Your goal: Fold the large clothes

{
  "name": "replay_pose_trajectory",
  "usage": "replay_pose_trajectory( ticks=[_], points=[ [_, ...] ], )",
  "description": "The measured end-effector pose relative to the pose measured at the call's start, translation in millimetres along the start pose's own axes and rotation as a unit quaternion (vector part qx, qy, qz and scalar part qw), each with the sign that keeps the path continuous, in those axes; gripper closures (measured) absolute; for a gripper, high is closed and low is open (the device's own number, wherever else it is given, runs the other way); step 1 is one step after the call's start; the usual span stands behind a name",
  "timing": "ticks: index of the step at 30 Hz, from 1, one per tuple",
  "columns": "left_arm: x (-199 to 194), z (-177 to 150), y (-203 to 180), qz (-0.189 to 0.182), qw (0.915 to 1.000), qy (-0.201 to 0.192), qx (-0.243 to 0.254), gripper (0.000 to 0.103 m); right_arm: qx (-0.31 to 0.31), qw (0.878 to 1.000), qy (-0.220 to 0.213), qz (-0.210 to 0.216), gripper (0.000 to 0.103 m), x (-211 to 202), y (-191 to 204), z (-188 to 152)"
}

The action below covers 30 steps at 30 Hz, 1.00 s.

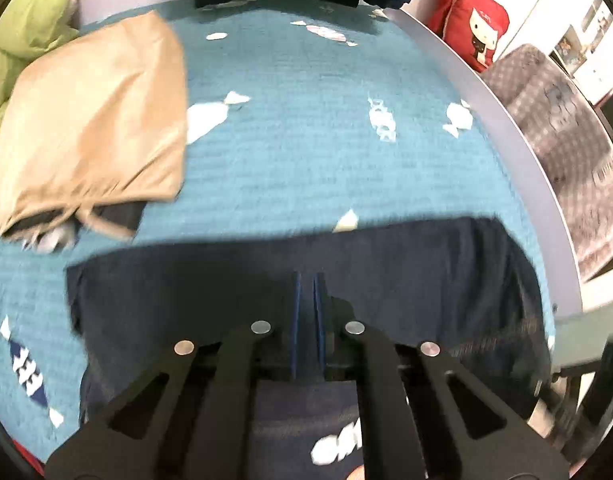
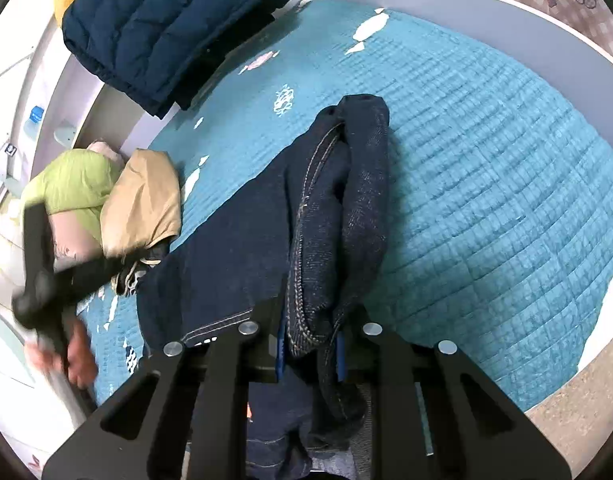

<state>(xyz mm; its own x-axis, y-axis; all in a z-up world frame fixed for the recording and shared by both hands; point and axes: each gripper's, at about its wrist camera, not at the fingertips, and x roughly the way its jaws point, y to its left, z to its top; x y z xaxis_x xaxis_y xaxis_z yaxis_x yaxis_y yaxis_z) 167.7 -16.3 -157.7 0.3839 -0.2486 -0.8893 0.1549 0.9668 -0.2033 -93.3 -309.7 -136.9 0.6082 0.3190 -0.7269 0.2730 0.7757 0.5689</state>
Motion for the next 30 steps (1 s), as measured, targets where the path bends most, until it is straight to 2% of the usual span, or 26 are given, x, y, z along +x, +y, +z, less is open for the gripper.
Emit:
replay_pose_trajectory(
  ticks=[2, 4, 6, 7, 8, 10, 12, 15, 17, 18, 20, 22, 23, 25, 26, 27, 28, 30],
  points=[
    [23, 21, -3, -0.001, 0.9997, 0.021, -0.015, 0.1, 0.011, 1.0, -0.001, 0.004, 0.087, -1, -4, -1],
    [58, 32, -4, 0.016, 0.9974, 0.067, -0.019, 0.103, 0.016, 1.0, 0.001, 0.005, 0.086, -3, -8, -2],
    [103, 29, -4, 0.035, 0.9915, 0.123, -0.024, 0.103, 0.023, 1.0, 0.001, 0.007, 0.086, -4, -10, -2],
    [120, 25, -2, 0.04, 0.9894, 0.138, -0.025, 0.103, 0.031, 0.999, 0.002, 0.013, 0.086, -2, -13, -2],
    [130, 21, -3, 0.046, 0.9911, 0.123, -0.022, 0.103, 0.036, 0.999, 0.004, 0.018, 0.086, -2, -16, -2],
    [124, 23, -9, 0.06, 0.9907, 0.121, -0.018, 0.103, 0.04, 0.999, 0.01, 0.016, 0.086, 0, -19, 0],
    [114, 26, -13, 0.064, 0.9881, 0.139, -0.017, 0.103, 0.039, 0.999, 0.014, 0.014, 0.086, 1, -20, 0],
    [82, 14, -20, 0.049, 0.9877, 0.148, -0.012, 0.103, 0.031, 0.999, 0.014, 0.014, 0.086, -1, -19, 0],
    [73, -6, -22, 0.024, 0.9858, 0.165, -0.014, 0.103, 0.04, 0.999, 0.014, 0.019, 0.086, 0, -22, -2],
    [80, -18, -16, 0.016, 0.9838, 0.174, -0.038, 0.103, 0.045, 0.999, 0.015, 0.021, 0.086, 3, -24, -2],
    [97, -29, 0, -0.005, 0.9838, 0.162, -0.076, 0.1, 0.05, 0.998, 0.02, 0.017, 0.086, 8, -27, -3],
    [88, -28, 0, -0.006, 0.9832, 0.159, -0.089, 0.101, 0.049, 0.999, 0.02, 0.013, 0.086, 7, -25, -3],
    [79, -30, -8, 0.016, 0.983, 0.167, -0.075, 0.101, 0.046, 0.999, 0.019, 0.012, 0.086, 5, -23, -3],
    [62, -44, -21, 0.013, 0.9825, 0.179, -0.05, 0.103, 0.043, 0.999, 0.018, 0.01, 0.086, 2, -22, -4],
    [49, -55, -27, 0.004, 0.9837, 0.176, -0.035, 0.103, 0.043, 0.999, 0.018, 0.01, 0.086, 1, -22, -4],
    [33, -69, -33, 0.016, 0.9877, 0.155, -0.012, 0.103, 0.044, 0.999, 0.017, 0.012, 0.086, 0, -22, -5],
    [25, -82, -37, 0.027, 0.9878, 0.153, 0.0, 0.103, 0.045, 0.999, 0.015, 0.014, 0.086, 0, -23, -6],
    [28, -118, -33, 0.021, 0.9826, 0.184, -0.02, 0.103, 0.045, 0.999, 0.017, 0.009, 0.085, 4, -24, -9]
  ],
)
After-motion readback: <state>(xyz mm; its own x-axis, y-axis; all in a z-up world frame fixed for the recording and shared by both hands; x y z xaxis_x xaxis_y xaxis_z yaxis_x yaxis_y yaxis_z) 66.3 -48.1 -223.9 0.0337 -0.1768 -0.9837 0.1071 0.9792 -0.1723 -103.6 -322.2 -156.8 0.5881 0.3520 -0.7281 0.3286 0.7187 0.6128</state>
